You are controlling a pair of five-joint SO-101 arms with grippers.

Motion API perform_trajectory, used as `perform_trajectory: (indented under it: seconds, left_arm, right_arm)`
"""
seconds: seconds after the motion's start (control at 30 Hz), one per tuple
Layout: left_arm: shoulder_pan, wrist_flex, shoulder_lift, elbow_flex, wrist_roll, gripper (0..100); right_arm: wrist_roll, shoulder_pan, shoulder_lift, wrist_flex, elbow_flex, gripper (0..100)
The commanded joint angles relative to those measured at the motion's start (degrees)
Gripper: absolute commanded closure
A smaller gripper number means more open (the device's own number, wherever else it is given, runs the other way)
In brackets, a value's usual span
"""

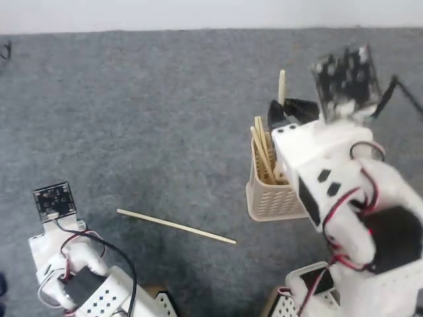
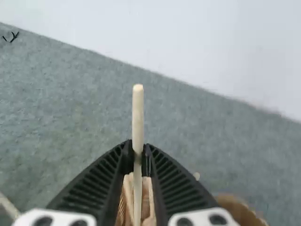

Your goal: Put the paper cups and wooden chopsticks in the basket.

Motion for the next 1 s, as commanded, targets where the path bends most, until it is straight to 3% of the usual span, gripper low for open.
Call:
perform_trajectory:
  seconds: [0.0,0.13,0.33,0.47,0.53,0.77,0.97]
  left_arm:
    - [0.18,0.18,-1.05,-0.48,-0.44,86]
    - [0.18,0.18,-1.05,-0.48,-0.44,86]
    - [0.18,0.18,-1.05,-0.48,-0.44,86]
    - [0.18,0.18,-1.05,-0.48,-0.44,86]
    - [0.18,0.18,-1.05,-0.48,-0.44,86]
    - [0.18,0.18,-1.05,-0.48,-0.44,86]
    - [0.18,0.18,-1.05,-0.48,-0.44,86]
  right_arm:
    - [3.16,0.48,-9.98,-12.44,18.55,99.1]
    - [3.43,0.66,-18.24,-17.54,29.71,99.1]
    - [3.08,0.75,-21.67,-17.54,31.74,97.2]
    - [1.85,0.84,-21.76,-16.13,31.74,76.1]
    - [0.7,0.84,-21.76,-16.04,31.74,70.5]
    - [0.62,-0.48,-21.58,-18.07,29.54,76.6]
    - [8.7,-13.85,-9.27,-10.07,13.71,76.8]
